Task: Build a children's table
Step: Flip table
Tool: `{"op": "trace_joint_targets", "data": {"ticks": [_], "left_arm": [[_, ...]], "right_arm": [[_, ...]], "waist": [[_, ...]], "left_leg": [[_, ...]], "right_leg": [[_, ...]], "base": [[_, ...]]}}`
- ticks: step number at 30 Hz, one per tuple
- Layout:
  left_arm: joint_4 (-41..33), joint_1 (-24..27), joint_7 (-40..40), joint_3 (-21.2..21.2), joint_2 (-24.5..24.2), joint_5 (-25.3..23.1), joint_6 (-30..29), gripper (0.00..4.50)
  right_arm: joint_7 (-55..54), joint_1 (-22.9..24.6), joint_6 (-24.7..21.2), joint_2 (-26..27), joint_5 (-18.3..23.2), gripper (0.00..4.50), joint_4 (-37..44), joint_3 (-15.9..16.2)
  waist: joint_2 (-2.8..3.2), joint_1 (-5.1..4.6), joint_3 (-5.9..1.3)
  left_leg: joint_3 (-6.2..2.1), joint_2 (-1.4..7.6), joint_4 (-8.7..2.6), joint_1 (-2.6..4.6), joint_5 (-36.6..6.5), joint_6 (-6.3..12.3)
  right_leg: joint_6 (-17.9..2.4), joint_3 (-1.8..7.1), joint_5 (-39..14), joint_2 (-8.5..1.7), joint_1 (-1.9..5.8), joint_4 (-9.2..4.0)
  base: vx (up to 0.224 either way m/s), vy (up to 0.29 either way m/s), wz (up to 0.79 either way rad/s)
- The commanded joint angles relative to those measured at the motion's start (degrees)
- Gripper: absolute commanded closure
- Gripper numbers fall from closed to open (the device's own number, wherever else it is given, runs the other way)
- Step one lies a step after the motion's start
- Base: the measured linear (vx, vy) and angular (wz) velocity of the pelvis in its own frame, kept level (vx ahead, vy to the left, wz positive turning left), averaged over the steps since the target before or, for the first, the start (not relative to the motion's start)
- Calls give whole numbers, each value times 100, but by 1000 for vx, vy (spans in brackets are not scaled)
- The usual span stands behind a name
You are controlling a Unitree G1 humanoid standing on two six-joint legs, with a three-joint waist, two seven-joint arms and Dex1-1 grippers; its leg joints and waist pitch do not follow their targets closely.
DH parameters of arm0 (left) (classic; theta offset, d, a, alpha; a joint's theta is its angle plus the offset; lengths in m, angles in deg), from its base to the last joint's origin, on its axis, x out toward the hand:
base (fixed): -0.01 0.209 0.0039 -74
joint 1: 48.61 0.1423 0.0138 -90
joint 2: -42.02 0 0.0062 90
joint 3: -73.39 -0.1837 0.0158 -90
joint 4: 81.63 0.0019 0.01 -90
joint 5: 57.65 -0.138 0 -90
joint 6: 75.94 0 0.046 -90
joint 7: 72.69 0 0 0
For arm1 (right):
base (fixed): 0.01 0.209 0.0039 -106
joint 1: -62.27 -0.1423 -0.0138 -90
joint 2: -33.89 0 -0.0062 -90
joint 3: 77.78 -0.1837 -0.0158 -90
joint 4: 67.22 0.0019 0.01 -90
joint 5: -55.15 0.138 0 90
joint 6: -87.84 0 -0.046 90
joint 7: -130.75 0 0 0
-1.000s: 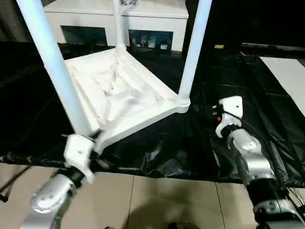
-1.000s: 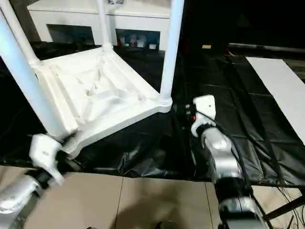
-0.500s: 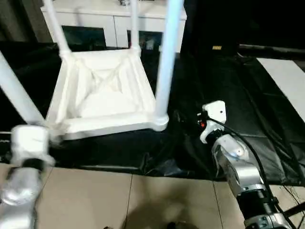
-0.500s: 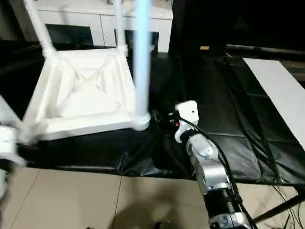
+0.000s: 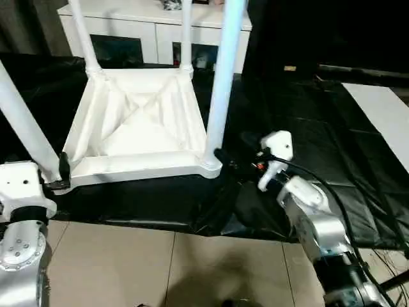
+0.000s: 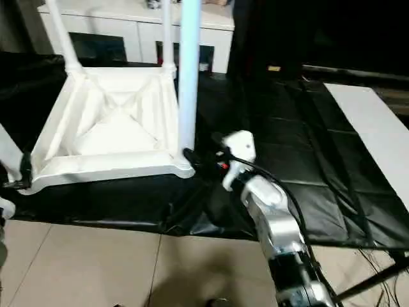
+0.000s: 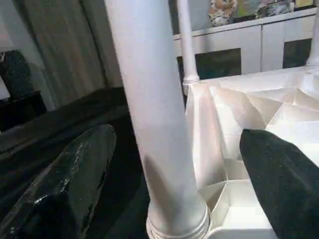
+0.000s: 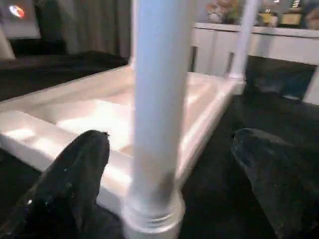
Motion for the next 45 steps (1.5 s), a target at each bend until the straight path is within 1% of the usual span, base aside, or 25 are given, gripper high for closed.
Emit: {"op": "trace_joint_targets", "data": {"ticks": [1, 2, 4, 5, 6, 7, 8, 9, 10, 11, 12, 13, 14, 15, 16, 17, 18, 19, 23, 29, 30, 31, 34, 37, 45], "left_arm": [[216, -196, 206, 171, -83, -109, -237, 0], [216, -196, 206, 171, -83, -109, -237, 0], [350, -365, 362, 285, -168, -155, -356, 0], [354, -397, 348, 289, -189, -129, -375, 0], [348, -433, 295, 279, -207, -78, -377, 0], [307, -463, 211, 255, -222, -2, -382, 0], [254, -475, 120, 223, -230, 69, -383, 0], [214, -476, 70, 192, -243, 93, -385, 0], [175, -471, 56, 164, -246, 86, -388, 0], [75, -442, -65, 114, -209, 194, -326, 0], [-39, -386, -137, 43, -176, 217, -302, 0], [-128, -335, -187, -26, -136, 211, -276, 0], [-179, -303, -212, -69, -112, 197, -263, 0], [-215, -270, -245, -106, -82, 212, -255, 0], [-262, -220, -225, -169, -52, 160, -234, 0], [-293, -185, -208, -210, -35, 125, -219, 0], [-374, -150, -223, -276, 20, 167, -262, 0], [-484, -106, -265, -357, 72, 208, -328, 0], [-480, -142, -245, -431, 66, 91, -316, 0], [-304, -499, -134, -391, -92, -35, -582, 0], [-304, -535, -119, -390, -106, -32, -639, 0], [-313, -554, -70, -397, -126, -67, -736, 0], [-302, -588, -19, -389, -138, -86, -856, 0], [-260, -671, -21, -347, -158, -87, -968, 0], [-137, -799, 12, -264, -254, -45, -1136, 0]], "right_arm": [[-344, -460, 99, 144, -223, 14, -621, -37], [-344, -460, 99, 144, -223, 14, -621, -37], [-721, -961, 81, 310, -270, 14, -1388, -128], [-745, -1063, 86, 352, -239, 14, -1557, -158], [-755, -1161, 102, 395, -201, 14, -1719, -190], [-743, -1271, 126, 455, -135, 14, -1898, -237], [-714, -1363, 133, 514, -63, 14, -2040, -286], [-708, -1468, 153, 577, -17, 14, -2212, -348], [-746, -1580, 183, 633, 7, 14, -2387, -406], [-806, -1721, 238, 696, 10, 14, -2613, -479], [-874, -1851, 309, 741, -10, 14, -2811, -530], [-922, -1988, 409, 778, -19, 14, -3035, -574], [-946, -2072, 476, 798, -24, 14, -3174, -599], [-954, -2127, 505, 818, -5, 14, -3262, -622], [-936, -2190, 556, 843, 8, 14, -3355, -642], [-923, -2227, 587, 862, 14, 14, -3406, -655], [-866, -2262, 610, 892, 40, 14, -3444, -682], [-782, -2307, 665, 934, 62, 14, -3509, -727], [-931, -2488, 886, 995, 1, 14, -3872, -817], [-1383, -2759, 971, 998, -129, 14, -4255, -877], [-1503, -2807, 935, 995, -99, 14, -4325, -935], [-1645, -2866, 904, 994, -29, 14, -4424, -1047], [-1667, -2901, 886, 1000, 55, 14, -4479, -1160], [-1501, -2908, 943, 1001, 81, 47, -4545, -1210], [-1341, -2850, 947, 944, 164, 114, -4519, -1350]], "waist": [[112, -48, -229], [112, -48, -229], [156, -122, -208], [217, -134, -199], [277, -93, -165], [320, -16, -113], [385, 169, -17], [343, 626, -46], [-210, 390, -212], [-190, 445, -149], [-110, 597, -264], [6, 666, -284], [53, 661, -313], [188, 619, -375], [159, 583, -313], [157, 561, -289], [164, 555, -293], [133, 517, -269], [141, 451, -244], [145, 399, -266], [163, 407, -266], [144, 399, -278], [147, 397, -289], [153, 410, -299], [170, 410, -286]], "left_leg": [[-32, -20, -481, 171, -3305, 23], [-32, -20, -481, 171, -3305, 23], [-78, -5, -483, 229, -3583, 45], [-134, 61, -572, 195, -3785, 51], [-162, 131, -678, 200, -4054, 43], [-186, 387, -1042, -8, -4672, 68], [-83, 494, -1340, -313, -5065, 26], [310, 477, -1328, -312, -4960, 236], [227, 80, -247, 334, -3428, -46], [9, -23, 548, 313, -1443, 51], [-133, 40, 52, -113, -762, -14], [-99, 92, -140, 21, -706, -124], [-38, 102, -202, 162, -904, -165], [34, 107, -247, 243, -851, -173], [97, 122, -307, 179, -1363, -143], [71, 115, -361, 99, -1792, -184], [60, 117, -376, 78, -1897, -206], [51, 133, -416, 68, -2106, -242], [36, 118, -452, 91, -2341, -283], [57, 101, -427, 88, -2019, -250], [59, 98, -423, 84, -1974, -249], [66, 98, -422, 60, -1818, -245], [75, 100, -407, 60, -1693, -211], [78, 102, -406, 55, -1554, -170], [83, 112, -415, 83, -1663, -167]], "right_leg": [[-294, -41, -3500, -196, 138, -599], [-294, -41, -3500, -196, 138, -599], [-224, -221, -3604, -186, 182, -678], [-213, -304, -3344, -183, 309, -654], [-260, -343, -3129, -151, 351, -598], [-483, -357, -2037, -125, 663, 94], [-542, -358, -1568, -99, 840, 718], [-400, -133, -1538, -59, 679, 1096], [243, 343, -4562, -341, 88, 122], [203, 698, -6686, -985, -176, -656], [11, 636, -5171, -822, 385, -230], [-161, 523, -4086, -623, 298, -123], [-368, 408, -3021, -417, 144, -13], [-926, 297, -1046, -217, 129, 144], [-1214, 258, -763, -161, 147, 90], [-1263, 248, -1076, -196, 231, 81], [-1232, 245, -1235, -219, 260, 71], [-1086, 237, -1619, -236, 268, -9], [-941, 242, -2086, -263, 258, -92], [-989, 253, -1747, -258, 274, -75], [-1002, 258, -1678, -261, 276, -69], [-1026, 253, -1480, -257, 308, -41], [-1071, 253, -1268, -249, 311, -24], [-1133, 246, -1028, -244, 331, -1], [-1179, 245, -1136, -253, 325, -20]], "base": [[0, 0, 0], [0, 0, 0], [-25, 2, -6], [-51, 4, -12], [0, 0, 0], [-89, -66, -3], [-89, -66, -3], [-48, -126, 10], [61, -126, 4], [61, -126, 4], [107, -73, -22], [0, 0, 0], [0, 0, 0], [-59, -52, 29], [0, 0, 0], [0, 0, 0], [0, 0, 0], [0, 0, 0], [0, 0, 0], [0, 0, 0], [0, 0, 0], [0, 0, 0], [0, 0, 0], [0, 0, 0], [0, 0, 0]]}}
